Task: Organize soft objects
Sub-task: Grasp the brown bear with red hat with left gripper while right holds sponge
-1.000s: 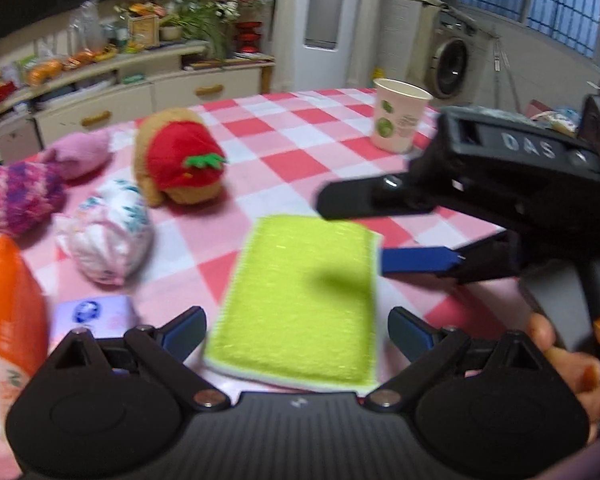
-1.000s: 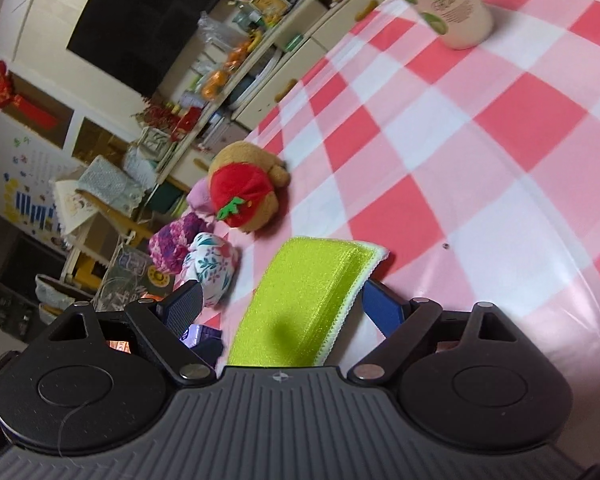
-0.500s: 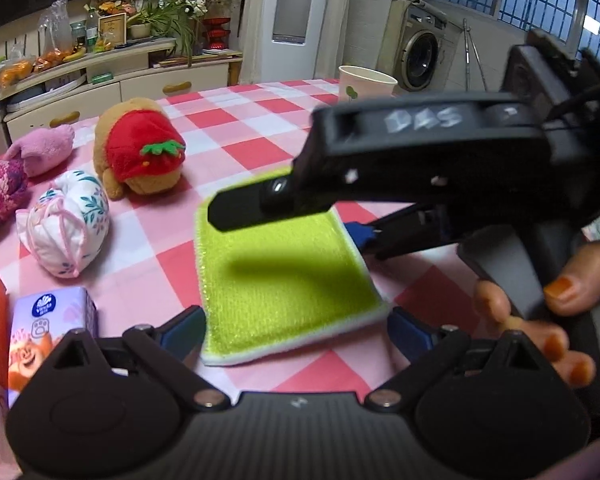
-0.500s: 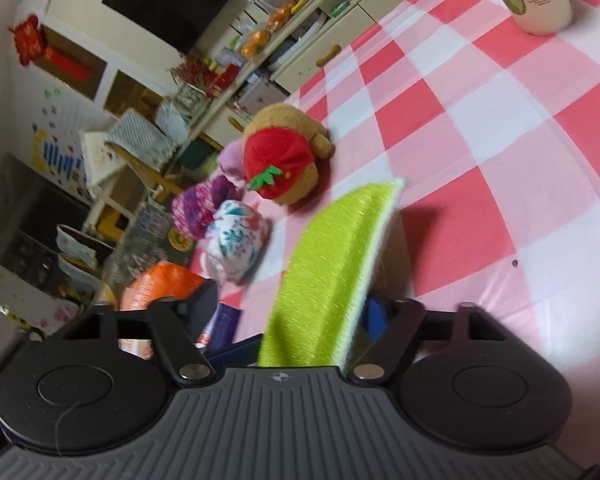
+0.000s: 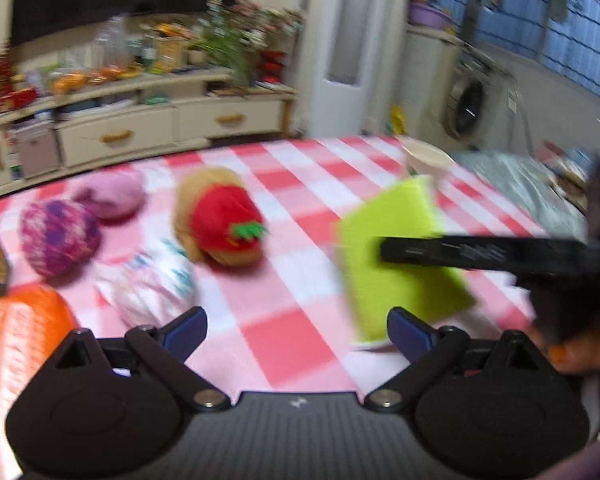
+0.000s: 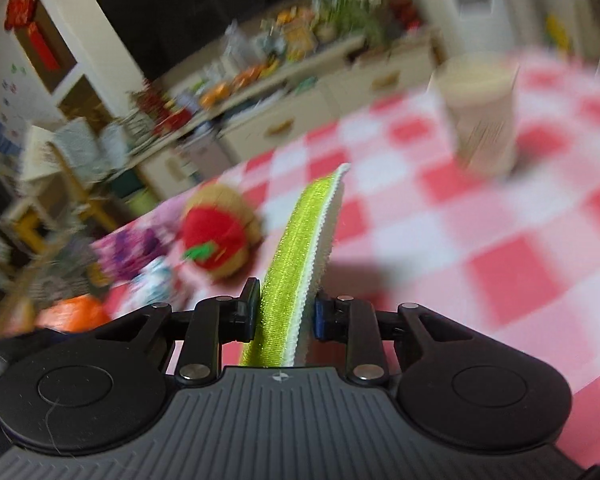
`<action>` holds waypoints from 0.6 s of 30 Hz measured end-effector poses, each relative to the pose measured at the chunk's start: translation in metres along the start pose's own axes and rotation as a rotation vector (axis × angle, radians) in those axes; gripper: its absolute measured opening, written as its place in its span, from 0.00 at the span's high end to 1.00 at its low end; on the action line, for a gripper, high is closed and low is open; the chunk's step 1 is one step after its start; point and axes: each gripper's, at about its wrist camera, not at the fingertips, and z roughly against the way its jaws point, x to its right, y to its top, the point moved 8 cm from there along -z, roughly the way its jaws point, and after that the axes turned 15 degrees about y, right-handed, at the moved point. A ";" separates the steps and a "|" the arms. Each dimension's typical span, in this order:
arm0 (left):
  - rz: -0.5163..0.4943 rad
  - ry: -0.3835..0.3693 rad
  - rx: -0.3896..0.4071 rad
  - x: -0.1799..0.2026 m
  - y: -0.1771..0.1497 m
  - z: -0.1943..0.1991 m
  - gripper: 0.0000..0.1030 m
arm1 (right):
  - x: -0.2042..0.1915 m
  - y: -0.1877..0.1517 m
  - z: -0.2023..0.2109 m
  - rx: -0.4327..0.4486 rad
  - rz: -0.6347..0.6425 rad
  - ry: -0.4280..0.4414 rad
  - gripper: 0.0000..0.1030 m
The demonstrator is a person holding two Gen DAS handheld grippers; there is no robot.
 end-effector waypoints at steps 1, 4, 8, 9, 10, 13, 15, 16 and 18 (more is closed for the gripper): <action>0.021 0.024 0.010 -0.005 0.005 -0.002 0.06 | -0.001 0.006 0.005 0.015 0.058 -0.041 0.71; 0.064 0.094 0.025 -0.014 0.018 -0.011 0.06 | -0.013 0.018 0.018 0.013 0.235 -0.116 0.71; 0.088 0.175 0.032 -0.015 0.033 -0.030 0.06 | -0.019 0.014 0.018 -0.089 0.344 -0.114 0.72; 0.090 0.193 0.029 -0.015 0.036 -0.035 0.06 | -0.019 0.011 0.016 -0.114 0.357 -0.112 0.72; 0.091 0.204 0.029 -0.013 0.040 -0.040 0.06 | -0.016 0.009 0.015 -0.124 0.365 -0.106 0.72; 0.113 0.240 0.022 -0.013 0.050 -0.060 0.06 | -0.010 0.006 0.007 -0.141 0.363 -0.117 0.72; 0.139 0.247 0.006 -0.013 0.054 -0.075 0.06 | -0.005 0.003 0.004 -0.136 0.343 -0.114 0.72; 0.149 0.258 -0.003 -0.014 0.056 -0.083 0.06 | -0.004 0.003 0.005 -0.132 0.328 -0.108 0.72; 0.145 0.289 -0.009 -0.016 0.059 -0.093 0.06 | 0.000 0.003 0.006 -0.120 0.299 -0.102 0.71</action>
